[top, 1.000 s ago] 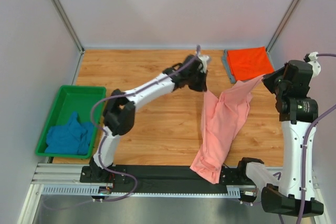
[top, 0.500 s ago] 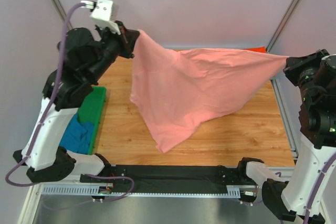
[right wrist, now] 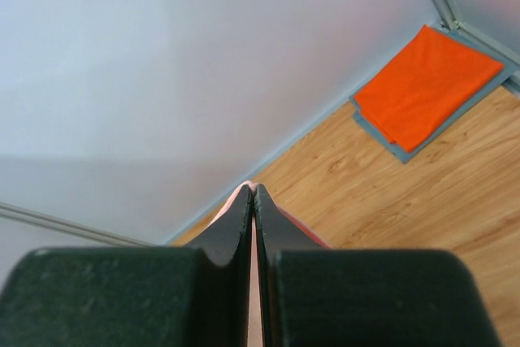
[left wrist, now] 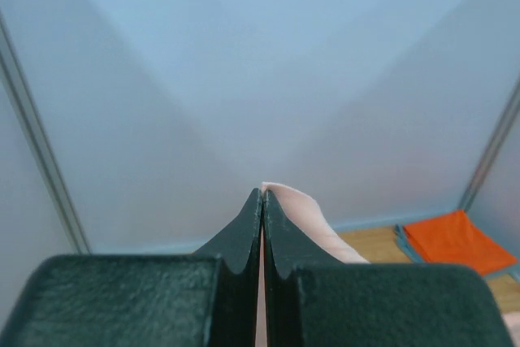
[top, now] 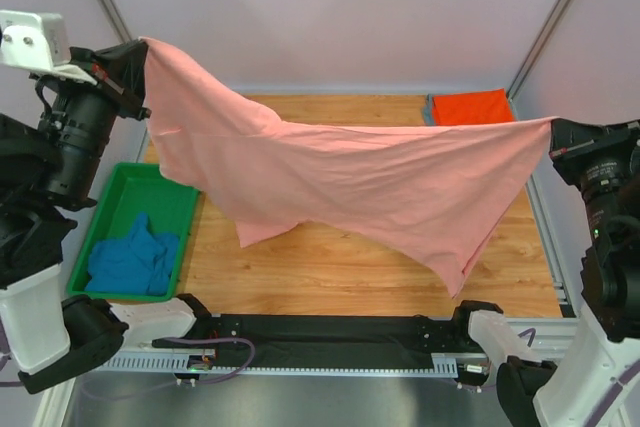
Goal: Fold and stack the t-shirts
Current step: Flatten the tshirt out
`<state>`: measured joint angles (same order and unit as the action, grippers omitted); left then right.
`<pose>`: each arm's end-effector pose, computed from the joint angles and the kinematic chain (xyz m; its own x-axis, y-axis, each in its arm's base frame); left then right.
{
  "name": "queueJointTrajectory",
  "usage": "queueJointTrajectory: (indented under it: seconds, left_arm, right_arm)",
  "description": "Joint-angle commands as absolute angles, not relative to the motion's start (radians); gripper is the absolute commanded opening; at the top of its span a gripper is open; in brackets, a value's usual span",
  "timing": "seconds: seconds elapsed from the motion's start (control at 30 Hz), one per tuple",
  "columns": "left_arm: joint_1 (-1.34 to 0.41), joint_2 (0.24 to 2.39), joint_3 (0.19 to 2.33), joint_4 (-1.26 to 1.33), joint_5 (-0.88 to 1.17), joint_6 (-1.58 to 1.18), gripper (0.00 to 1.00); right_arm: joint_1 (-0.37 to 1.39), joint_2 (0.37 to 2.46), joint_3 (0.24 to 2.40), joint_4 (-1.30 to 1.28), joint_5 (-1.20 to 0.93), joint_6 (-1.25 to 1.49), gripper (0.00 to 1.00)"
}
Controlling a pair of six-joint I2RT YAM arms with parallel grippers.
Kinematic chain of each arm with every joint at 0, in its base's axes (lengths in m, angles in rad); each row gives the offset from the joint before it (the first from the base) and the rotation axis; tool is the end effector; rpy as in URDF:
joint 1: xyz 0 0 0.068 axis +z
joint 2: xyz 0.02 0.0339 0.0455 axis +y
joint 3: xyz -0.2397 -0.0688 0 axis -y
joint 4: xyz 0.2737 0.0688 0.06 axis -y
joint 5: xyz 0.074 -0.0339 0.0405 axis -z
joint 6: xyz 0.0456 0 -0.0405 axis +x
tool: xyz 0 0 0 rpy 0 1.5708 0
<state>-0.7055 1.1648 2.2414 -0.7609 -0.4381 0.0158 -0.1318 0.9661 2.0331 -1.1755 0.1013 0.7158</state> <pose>0.0978 -0.0579 0.6389 0.2408 -0.1863 -0.9525 0.2764 0.9539 -0.1167 0.0807 -0.0153 0.5664 0.0702 0.6493 -0.7573 0.2443 0.7249 0.6441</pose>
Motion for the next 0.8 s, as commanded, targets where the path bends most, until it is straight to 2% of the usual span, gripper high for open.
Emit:
queueJointTrajectory:
  seconds: [0.0,0.07,0.13,0.27,0.4,0.43,0.63,0.77]
  left_arm:
    - [-0.704,1.296,2.22,-0.665,-0.544,0.234,0.0]
    - [-0.693,1.333,2.185,-0.508,-0.58,0.312,0.0]
    - [-0.606,1.394,2.175,-0.414,-0.496,0.286,0.0]
    - [-0.453,1.589,2.344,-0.468,-0.345,0.109,0.0]
    - [-0.349,1.732,2.489,-0.457,-0.266,0.086,0.0]
    - [-0.338,1.77,2.52,-0.457,-0.256,0.081,0.0]
    - [-0.318,1.724,2.577,-0.353,-0.192,0.147,0.0]
    - [-0.319,1.657,2.557,-0.327,-0.169,0.143,0.0]
  right_arm:
    - [-0.13,1.049,1.945,-0.993,0.052,0.793,0.0]
    - [-0.132,1.129,1.951,-0.914,0.035,0.792,0.0]
    - [-0.13,1.214,1.98,-0.836,0.028,0.782,0.0]
    - [-0.132,1.388,2.118,-0.75,-0.046,0.746,0.0]
    - [-0.133,1.537,2.244,-0.71,-0.083,0.707,0.0]
    - [-0.136,1.59,2.338,-0.721,-0.081,0.704,0.0]
    - [-0.201,1.703,2.575,-0.73,-0.19,0.759,0.0]
    - [-0.236,1.579,2.423,-0.628,-0.218,0.769,0.0]
